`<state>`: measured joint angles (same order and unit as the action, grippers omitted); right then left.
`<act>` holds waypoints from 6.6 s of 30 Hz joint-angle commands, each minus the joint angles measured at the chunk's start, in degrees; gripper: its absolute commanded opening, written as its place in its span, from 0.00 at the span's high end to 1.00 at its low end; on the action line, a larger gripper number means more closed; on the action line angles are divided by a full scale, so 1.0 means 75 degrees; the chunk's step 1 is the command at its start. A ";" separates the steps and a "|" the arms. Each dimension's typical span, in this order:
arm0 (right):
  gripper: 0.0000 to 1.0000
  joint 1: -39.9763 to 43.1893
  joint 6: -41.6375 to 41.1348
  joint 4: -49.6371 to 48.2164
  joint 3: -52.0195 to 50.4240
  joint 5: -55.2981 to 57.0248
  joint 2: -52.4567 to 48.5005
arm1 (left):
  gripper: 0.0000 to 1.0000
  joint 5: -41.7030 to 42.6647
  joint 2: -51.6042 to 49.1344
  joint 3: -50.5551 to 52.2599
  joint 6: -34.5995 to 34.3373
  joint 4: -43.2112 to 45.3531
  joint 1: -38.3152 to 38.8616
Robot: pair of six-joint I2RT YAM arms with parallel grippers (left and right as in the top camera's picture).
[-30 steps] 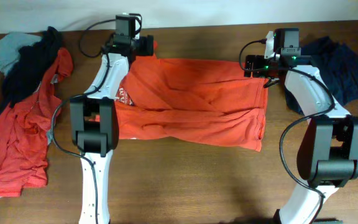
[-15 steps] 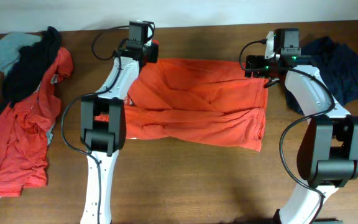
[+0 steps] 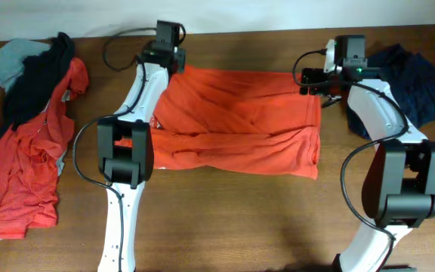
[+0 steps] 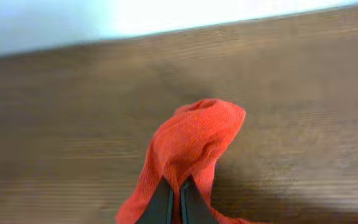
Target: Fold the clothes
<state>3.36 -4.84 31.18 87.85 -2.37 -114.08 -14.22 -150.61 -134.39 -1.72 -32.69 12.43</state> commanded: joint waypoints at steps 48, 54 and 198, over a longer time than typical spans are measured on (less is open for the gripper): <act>0.43 -0.0026 -0.1603 -0.4497 0.0032 -0.0968 -0.2477 | 1.00 -0.0341 0.0029 -0.1335 -0.1798 -0.1935 -0.0079; 0.69 -0.0289 -0.1772 -0.4803 0.0032 -0.0527 -0.2556 | 1.00 -0.0341 0.0026 -0.1335 -0.2005 -0.1970 -0.0079; 0.96 0.0251 -0.0149 0.6373 0.3657 -0.1853 -0.2238 | 0.99 -0.1198 0.1588 0.0609 -0.2530 -0.7641 -0.0323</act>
<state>4.95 -6.39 79.07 115.48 -16.67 -132.44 -20.95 -140.46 -133.23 -19.40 -90.67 10.48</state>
